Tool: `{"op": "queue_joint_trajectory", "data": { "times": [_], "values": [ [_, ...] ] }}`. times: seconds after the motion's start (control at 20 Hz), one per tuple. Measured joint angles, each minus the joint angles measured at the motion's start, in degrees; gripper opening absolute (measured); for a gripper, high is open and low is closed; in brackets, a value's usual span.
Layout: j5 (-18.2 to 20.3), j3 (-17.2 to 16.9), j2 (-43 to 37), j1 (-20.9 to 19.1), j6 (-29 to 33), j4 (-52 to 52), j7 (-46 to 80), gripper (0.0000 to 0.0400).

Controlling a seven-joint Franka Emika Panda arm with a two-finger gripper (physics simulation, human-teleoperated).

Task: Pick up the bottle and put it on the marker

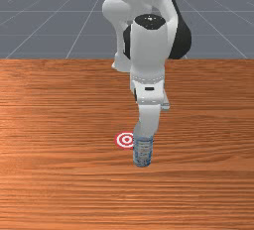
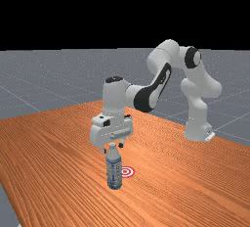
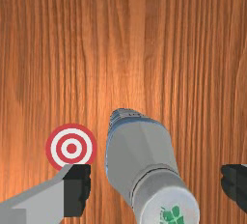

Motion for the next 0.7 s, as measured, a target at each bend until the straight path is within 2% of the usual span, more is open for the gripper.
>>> {"op": "queue_joint_trajectory", "data": {
  "times": [0.15, 0.2, 0.25, 0.4, 0.7],
  "values": [
    [0.0, 0.0, -0.1, 0.0, -0.3, 0.0, -0.2, 0.0400],
    [0.0, 0.1, -0.2, -0.1, -0.4, 0.1, -0.3, 0.0243],
    [0.1, -0.1, 0.7, 0.1, -2.7, 2.0, 0.5, 0.0187],
    [0.7, 0.2, -0.3, -0.4, -0.7, 0.5, 0.0, 0.0180],
    [1.2, -1.8, -0.5, -0.4, -0.9, 0.2, 5.8, 0.0178]
  ]
}}
